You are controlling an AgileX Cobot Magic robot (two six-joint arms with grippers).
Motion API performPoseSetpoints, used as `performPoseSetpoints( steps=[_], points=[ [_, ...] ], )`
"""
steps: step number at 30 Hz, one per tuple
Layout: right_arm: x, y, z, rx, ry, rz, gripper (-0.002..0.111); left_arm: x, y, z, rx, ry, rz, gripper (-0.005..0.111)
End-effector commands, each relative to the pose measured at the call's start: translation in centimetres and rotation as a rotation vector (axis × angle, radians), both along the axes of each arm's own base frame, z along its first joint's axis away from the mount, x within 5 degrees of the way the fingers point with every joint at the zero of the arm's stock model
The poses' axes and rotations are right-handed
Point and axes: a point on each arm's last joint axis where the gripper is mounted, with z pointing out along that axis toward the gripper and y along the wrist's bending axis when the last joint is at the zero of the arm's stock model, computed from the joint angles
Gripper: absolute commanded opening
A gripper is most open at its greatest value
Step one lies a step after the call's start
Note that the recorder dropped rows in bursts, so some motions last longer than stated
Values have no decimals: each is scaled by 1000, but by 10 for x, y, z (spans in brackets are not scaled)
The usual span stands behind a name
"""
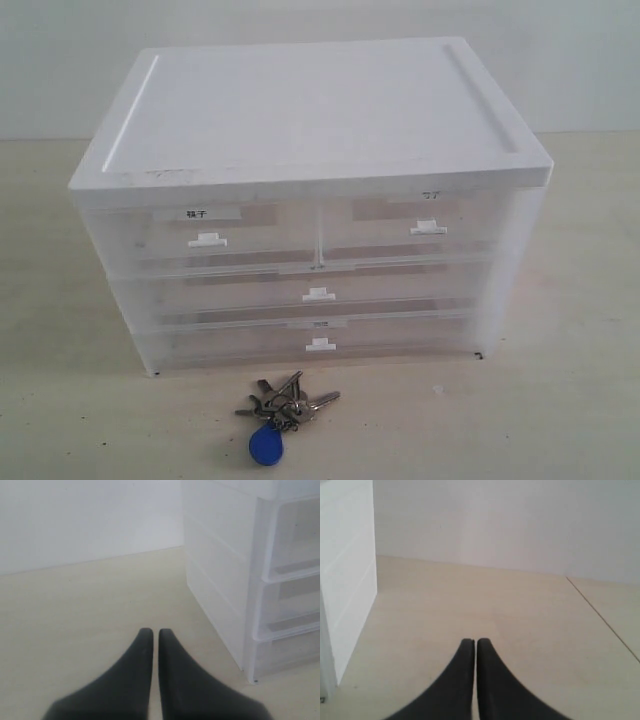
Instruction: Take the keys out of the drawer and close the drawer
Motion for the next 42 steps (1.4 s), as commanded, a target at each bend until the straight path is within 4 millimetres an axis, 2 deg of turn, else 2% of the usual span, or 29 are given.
performPoseSetpoints(
  steps=[1, 8, 42],
  points=[
    [-1, -1, -6, 7, 40, -10, 0, 0, 0, -1, -3, 3, 0, 5],
    [-2, -1, -12, 4, 115, -11, 0, 0, 0, -1, -3, 3, 0, 5],
    [-2, -1, -12, 39, 105, -18, 0, 0, 0, -1, -3, 3, 0, 5]
  ],
)
